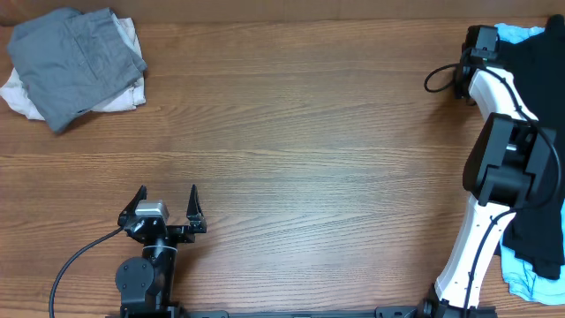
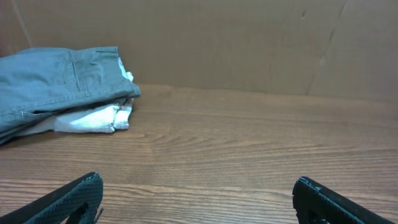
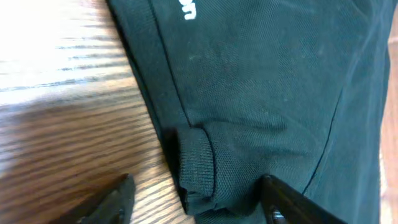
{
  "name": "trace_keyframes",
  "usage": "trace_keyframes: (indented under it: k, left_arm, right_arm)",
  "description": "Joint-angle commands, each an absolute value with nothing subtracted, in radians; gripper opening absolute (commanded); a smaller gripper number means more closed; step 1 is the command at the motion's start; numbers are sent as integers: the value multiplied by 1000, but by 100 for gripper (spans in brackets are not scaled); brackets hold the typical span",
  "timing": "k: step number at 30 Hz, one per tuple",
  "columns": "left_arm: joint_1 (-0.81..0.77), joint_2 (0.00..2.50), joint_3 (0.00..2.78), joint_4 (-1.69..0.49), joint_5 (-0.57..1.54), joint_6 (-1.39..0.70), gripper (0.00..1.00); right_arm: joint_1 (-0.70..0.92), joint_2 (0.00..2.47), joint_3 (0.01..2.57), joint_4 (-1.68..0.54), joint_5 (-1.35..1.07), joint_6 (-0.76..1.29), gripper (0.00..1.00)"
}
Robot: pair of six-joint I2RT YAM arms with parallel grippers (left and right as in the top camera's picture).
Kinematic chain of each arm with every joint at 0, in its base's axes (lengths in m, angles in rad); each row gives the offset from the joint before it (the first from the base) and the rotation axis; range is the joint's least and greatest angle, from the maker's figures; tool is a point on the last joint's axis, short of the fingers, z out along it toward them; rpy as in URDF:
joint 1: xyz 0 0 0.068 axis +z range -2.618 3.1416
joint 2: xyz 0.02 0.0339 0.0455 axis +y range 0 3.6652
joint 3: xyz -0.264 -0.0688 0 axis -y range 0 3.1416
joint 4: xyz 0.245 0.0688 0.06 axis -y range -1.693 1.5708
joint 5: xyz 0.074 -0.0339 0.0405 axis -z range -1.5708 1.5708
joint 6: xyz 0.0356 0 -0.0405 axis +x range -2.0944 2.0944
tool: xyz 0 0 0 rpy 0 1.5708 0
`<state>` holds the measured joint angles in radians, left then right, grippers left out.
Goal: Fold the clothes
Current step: 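Grasp the black polo shirt with the right gripper and lift it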
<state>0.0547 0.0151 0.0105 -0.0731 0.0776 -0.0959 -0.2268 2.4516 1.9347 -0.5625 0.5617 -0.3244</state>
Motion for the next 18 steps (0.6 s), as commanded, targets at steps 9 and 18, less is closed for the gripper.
trace_keyframes:
  k: [9, 18]
  left_arm:
    - [62, 4, 5, -70, 78, -74, 100]
    - [62, 4, 5, -70, 78, -74, 100]
  right_arm:
    - [-227, 2470, 1956, -542, 598, -308, 31]
    - [-214, 2469, 1974, -548, 625, -195, 4]
